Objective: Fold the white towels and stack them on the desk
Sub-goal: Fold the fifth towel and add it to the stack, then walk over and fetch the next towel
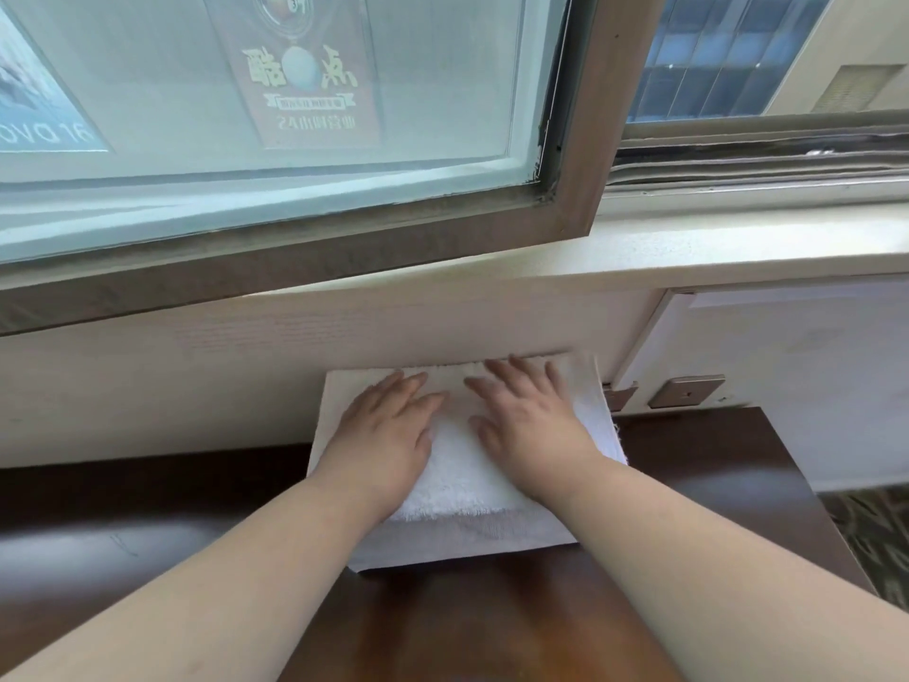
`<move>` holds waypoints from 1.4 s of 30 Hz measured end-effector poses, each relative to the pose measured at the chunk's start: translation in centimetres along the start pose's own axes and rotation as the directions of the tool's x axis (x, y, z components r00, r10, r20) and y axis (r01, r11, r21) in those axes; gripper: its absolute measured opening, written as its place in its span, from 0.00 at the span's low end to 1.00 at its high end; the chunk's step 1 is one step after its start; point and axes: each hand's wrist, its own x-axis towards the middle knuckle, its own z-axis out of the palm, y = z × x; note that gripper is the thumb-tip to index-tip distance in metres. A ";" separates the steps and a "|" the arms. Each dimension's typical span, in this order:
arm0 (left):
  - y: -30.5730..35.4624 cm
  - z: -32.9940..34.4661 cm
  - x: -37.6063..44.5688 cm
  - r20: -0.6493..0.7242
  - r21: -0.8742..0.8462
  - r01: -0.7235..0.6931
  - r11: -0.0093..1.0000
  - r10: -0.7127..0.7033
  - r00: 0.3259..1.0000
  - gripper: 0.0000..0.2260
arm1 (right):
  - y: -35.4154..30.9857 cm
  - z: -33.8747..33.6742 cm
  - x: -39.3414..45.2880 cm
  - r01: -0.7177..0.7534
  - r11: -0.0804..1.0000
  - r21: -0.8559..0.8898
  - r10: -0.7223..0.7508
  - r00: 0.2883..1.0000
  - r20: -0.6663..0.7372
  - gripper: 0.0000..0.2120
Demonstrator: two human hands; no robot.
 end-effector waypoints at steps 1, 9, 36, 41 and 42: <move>-0.8 0.5 0.1 0.136 0.068 0.097 0.993 -0.105 0.985 0.24 | 0.2 0.6 0.1 -0.013 1.000 -0.023 0.017 0.986 0.166 0.26; -4.9 0.2 0.1 0.391 0.135 0.303 0.943 -0.332 0.859 0.34 | 3.1 0.2 0.3 -0.138 0.989 -0.051 0.147 0.923 0.355 0.36; -3.8 4.0 -11.7 0.241 -0.709 0.629 0.319 -0.729 0.641 0.16 | 8.4 1.1 -12.7 -0.622 0.429 0.655 0.565 0.751 0.342 0.34; -3.8 4.5 -11.5 0.294 -0.823 0.547 0.154 -0.709 0.641 0.11 | 9.1 1.0 -12.4 -0.597 0.286 0.750 0.578 0.732 0.362 0.11; -3.8 4.4 -11.5 0.296 -0.829 0.539 0.150 -0.700 0.650 0.13 | 9.3 0.9 -12.5 -0.584 0.277 0.763 0.583 0.733 0.350 0.08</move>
